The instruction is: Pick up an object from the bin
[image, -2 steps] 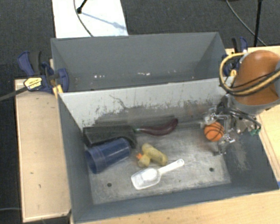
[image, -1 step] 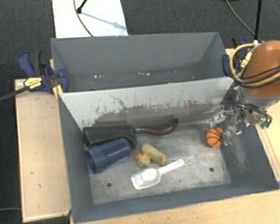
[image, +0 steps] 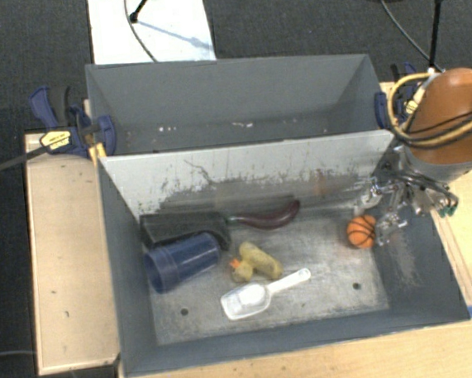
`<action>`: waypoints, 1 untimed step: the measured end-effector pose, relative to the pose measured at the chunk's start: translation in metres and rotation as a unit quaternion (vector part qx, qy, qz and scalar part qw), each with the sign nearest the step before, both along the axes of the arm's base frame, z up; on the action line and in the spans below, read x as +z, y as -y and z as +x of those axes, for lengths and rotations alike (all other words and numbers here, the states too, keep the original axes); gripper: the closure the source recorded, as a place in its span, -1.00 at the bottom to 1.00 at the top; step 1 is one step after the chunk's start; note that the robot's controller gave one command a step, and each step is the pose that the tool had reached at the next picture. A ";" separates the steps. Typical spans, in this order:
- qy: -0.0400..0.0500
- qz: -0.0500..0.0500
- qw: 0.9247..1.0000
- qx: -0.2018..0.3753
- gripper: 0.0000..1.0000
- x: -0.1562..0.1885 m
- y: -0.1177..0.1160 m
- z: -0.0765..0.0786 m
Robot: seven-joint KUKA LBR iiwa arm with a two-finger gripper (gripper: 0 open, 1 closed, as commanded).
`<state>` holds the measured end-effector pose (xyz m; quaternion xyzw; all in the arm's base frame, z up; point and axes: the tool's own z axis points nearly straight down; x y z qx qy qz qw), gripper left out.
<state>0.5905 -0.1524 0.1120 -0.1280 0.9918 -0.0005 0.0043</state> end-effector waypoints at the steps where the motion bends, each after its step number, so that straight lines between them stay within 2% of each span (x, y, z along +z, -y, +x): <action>1: -0.002 0.000 1.000 0.006 1.00 0.117 -0.013 0.001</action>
Offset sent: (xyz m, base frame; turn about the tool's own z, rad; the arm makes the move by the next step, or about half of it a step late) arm 0.0000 0.0000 0.0000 0.0000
